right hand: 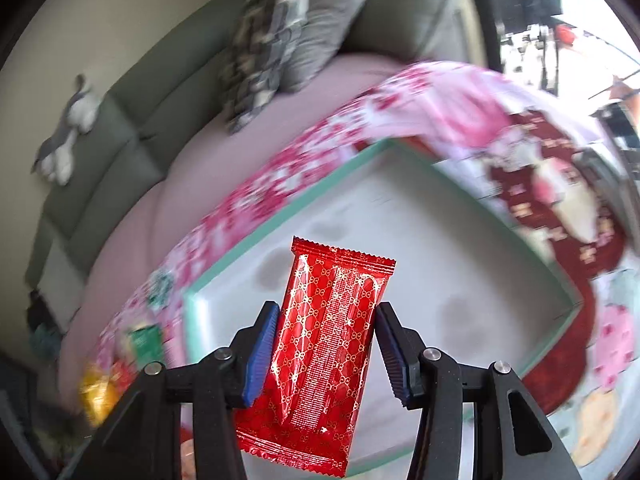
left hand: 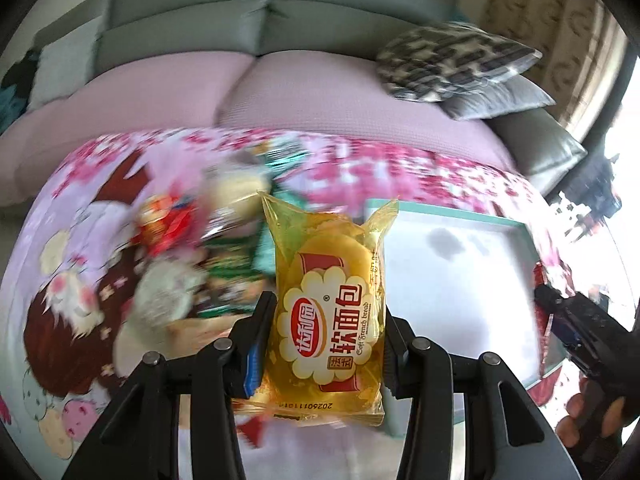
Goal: Organize snacks
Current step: 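Carry the bread bag with the left tool while the right tool carries the red packet into the tray, then open both tools, releasing the snacks in the tray, and withdraw toward the pile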
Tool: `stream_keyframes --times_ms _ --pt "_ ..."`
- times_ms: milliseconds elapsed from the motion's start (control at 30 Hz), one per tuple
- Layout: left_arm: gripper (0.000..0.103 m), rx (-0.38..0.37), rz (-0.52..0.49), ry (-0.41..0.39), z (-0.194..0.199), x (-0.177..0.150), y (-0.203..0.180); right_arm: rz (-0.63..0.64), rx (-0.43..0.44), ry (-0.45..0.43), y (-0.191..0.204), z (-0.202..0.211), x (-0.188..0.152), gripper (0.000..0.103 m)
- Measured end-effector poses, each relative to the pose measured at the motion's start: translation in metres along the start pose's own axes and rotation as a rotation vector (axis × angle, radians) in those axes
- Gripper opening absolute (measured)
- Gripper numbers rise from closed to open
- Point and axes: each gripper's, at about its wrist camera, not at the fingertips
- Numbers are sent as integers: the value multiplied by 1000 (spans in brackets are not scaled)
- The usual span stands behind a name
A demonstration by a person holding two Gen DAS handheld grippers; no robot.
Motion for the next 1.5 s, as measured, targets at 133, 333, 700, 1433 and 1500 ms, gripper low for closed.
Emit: stream_keyframes --times_ms 133,333,700,1433,1500 --pt "47 -53 -68 2 -8 10 -35 -38 -34 -24 -25 0 13 52" --pt "47 -86 -168 37 -34 22 -83 -57 -91 -70 -47 0 23 52" --pt "47 -53 -185 112 -96 31 -104 -44 -106 -82 -54 -14 25 52" --pt "86 -10 -61 63 -74 33 -73 82 -189 -35 -32 -16 19 80" --pt "89 4 -42 56 -72 34 -67 100 -197 -40 -29 -16 18 86"
Point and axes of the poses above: each gripper's, at about its wrist camera, not at the fingertips, and z roughly against the way its jaws point, y to its left, x to its top, and after that the axes turned 7 degrees about -z, right-handed
